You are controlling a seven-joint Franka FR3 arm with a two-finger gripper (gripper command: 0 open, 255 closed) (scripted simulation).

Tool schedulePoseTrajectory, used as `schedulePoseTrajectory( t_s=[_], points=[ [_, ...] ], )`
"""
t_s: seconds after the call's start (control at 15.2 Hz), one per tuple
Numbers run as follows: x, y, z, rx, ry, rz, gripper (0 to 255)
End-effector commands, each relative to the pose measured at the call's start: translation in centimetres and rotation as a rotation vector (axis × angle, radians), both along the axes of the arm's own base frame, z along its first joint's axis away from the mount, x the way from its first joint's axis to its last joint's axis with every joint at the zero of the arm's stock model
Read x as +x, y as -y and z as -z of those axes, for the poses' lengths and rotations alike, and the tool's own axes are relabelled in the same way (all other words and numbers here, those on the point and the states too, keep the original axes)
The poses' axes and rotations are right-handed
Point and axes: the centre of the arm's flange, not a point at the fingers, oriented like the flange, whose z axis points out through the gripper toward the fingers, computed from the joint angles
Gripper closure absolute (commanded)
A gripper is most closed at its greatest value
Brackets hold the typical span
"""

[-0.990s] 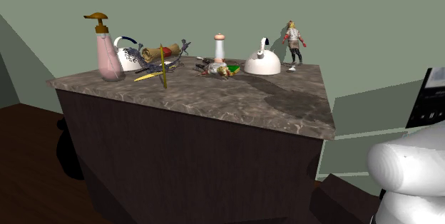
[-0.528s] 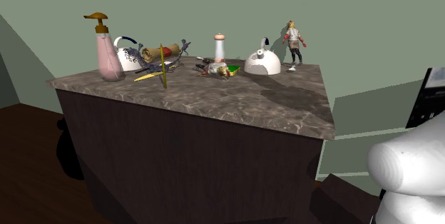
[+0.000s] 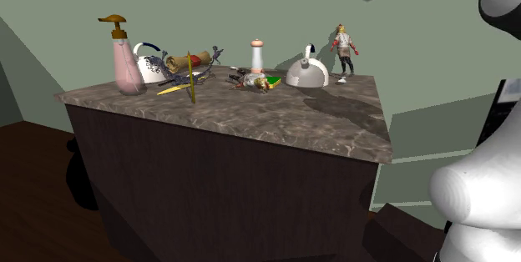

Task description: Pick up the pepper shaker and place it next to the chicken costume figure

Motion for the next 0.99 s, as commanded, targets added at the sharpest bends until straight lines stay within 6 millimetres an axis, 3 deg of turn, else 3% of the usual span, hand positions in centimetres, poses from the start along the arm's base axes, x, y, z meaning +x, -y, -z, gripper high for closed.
schedulePoseTrajectory(
  t_s=[0.0,0.46,0.92],
  points=[
    [0.4,2.6,-0.2,-0.001,0.0,-0.001,255],
    [1.2,11.3,-0.2,-0.001,0.0,-0.001,255],
    [1.2,11.3,3.5,-0.001,0.0,-0.001,255]
  ],
)
